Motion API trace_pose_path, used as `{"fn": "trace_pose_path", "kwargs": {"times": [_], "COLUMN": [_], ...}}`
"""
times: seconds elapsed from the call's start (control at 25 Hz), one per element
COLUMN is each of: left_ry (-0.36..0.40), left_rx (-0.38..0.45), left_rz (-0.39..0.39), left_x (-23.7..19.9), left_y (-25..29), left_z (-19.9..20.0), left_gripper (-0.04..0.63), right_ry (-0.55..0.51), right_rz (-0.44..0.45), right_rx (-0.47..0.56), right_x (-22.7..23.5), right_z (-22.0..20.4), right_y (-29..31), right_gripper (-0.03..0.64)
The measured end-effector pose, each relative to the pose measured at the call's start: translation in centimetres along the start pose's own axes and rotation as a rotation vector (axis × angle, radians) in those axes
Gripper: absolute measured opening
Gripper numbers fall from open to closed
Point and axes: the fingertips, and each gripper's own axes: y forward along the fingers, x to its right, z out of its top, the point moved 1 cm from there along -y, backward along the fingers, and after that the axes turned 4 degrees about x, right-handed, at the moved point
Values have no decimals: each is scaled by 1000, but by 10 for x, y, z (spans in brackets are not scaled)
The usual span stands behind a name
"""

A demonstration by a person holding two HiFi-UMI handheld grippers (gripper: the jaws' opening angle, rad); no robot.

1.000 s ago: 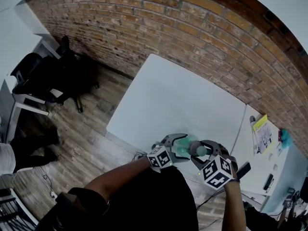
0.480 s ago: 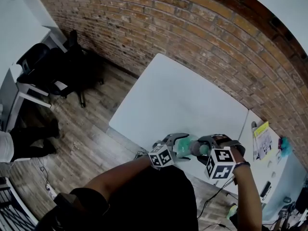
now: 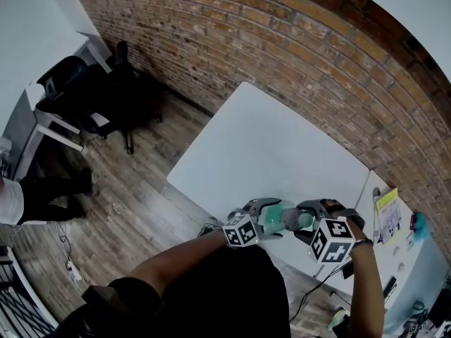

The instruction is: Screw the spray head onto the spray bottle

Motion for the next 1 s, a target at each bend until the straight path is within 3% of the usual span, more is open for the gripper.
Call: {"fn": "trace_pose_path", "kwargs": {"times": [0.12,0.28,0.4,0.6,1.0], "left_ry": [-4,-6,-10,-8,-16], "left_rx": [-1,6,11,14,23], "left_rz": [0,2,8,12,26], "left_x": [1,0,-1,0,0], "left_y": [0,-2,-3,-1,0], "left_z": [-1,-1,-1,-1,0], "left_gripper": [489,489,489,489,489], "right_ry": [125,408,519,470,207], "right_rz": [-60,-141,-204,-241,-114], "right_rx": [114,277,271,188,64], "right_x": [4,9,10,9,4], "right_z": [6,12,8,5,8], "right_y": [-18,-31,-23,-9,-2], "right_gripper": [273,273,274,273,265]}}
